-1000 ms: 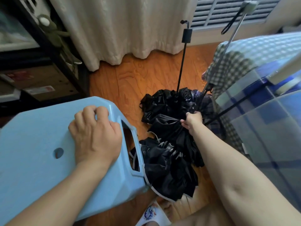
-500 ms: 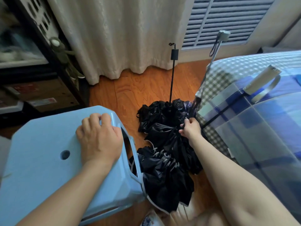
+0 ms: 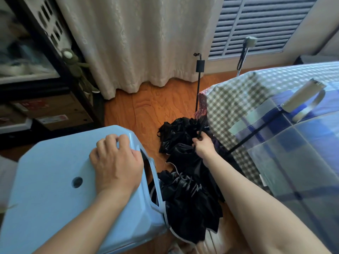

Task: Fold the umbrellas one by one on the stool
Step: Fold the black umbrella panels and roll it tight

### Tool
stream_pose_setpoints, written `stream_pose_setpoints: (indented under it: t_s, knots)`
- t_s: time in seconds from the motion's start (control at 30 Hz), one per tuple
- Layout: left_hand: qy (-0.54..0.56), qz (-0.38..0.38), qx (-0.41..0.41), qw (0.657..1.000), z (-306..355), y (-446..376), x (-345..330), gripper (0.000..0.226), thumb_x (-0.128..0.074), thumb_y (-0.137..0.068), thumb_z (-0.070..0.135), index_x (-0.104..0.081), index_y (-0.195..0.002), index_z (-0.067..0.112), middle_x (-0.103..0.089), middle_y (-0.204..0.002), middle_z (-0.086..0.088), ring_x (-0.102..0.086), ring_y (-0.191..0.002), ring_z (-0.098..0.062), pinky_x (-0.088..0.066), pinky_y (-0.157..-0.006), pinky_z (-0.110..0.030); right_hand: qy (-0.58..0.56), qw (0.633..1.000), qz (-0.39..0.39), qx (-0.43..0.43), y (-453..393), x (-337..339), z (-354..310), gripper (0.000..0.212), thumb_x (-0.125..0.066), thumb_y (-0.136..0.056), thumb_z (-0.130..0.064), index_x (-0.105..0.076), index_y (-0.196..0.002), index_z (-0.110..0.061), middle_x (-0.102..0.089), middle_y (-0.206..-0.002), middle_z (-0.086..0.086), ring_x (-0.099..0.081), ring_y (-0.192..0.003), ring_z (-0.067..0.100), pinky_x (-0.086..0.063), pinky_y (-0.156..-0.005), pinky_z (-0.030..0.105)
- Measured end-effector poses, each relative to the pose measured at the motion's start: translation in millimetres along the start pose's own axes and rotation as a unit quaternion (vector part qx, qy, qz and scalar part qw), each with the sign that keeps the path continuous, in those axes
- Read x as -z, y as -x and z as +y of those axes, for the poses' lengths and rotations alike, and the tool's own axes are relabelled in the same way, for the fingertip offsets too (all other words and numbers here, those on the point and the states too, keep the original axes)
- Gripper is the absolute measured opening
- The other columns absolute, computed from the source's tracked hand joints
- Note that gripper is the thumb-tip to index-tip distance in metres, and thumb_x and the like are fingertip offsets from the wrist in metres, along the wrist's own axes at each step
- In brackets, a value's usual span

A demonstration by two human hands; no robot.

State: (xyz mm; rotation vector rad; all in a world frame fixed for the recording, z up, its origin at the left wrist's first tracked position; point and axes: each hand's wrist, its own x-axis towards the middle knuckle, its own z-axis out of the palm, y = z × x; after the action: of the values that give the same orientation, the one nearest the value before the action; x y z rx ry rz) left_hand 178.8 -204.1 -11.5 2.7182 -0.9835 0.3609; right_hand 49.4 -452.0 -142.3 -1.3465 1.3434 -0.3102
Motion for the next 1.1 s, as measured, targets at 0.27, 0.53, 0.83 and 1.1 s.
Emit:
stream_pose_setpoints:
  t_s: [0.27,0.53,0.83,1.1]
  knots:
    - [0.0,-0.001,0.001,1.0,-0.2,0.5,-2.5,0.024,-0.045,-0.081,0.023,-0.059,-0.097,0.011,-0.055,-0.104,-0.016,-0.048,-0.097,-0.038,-0.041,-0.083,-0.052,0.081,0.992,-0.073,0.062,12.5,-53.9,-29.2,0.04,-0.036,-0.105,-0.006,-0.053,-0.138,-0.022,-0.066,-0.111,0.007,-0.062,-0.092,0.02,-0.05,-0.069,0.025]
    - [0.009,0.002,-0.001,1.0,-1.2,1.1,-1.1,0.026,-0.045,-0.082,0.023,-0.06,-0.099,0.01,-0.055,-0.104,-0.016,-0.047,-0.097,-0.038,-0.041,-0.084,-0.052,0.185,0.971,-0.078,0.133,45.4,-85.1,-44.7,0.02,-0.037,-0.105,-0.02,-0.054,-0.115,-0.02,-0.065,-0.094,0.007,-0.063,-0.08,0.028,-0.053,-0.067,0.043]
    - [0.027,-0.002,0.009,1.0,-1.2,2.2,1.4,0.021,-0.057,-0.083,0.017,-0.061,-0.1,0.007,-0.056,-0.106,-0.019,-0.047,-0.099,-0.04,-0.039,-0.086,-0.054,0.167,0.985,0.036,0.001,55.4,30.6,-14.2,0.027,-0.04,-0.105,-0.027,-0.055,-0.092,-0.009,-0.074,-0.09,0.011,-0.066,-0.085,0.029,-0.053,-0.08,0.043]
    - [0.074,-0.158,-0.013,0.985,-16.5,-7.4,30.4,0.025,-0.061,-0.094,0.028,-0.065,-0.115,0.015,-0.06,-0.122,-0.012,-0.05,-0.117,-0.037,-0.044,-0.095,-0.045,0.14,0.975,0.038,0.167,169.0,88.7,-102.2,0.035,-0.04,-0.108,-0.03,-0.06,-0.091,-0.006,-0.075,-0.079,0.008,-0.064,-0.068,0.022,-0.053,-0.067,0.043]
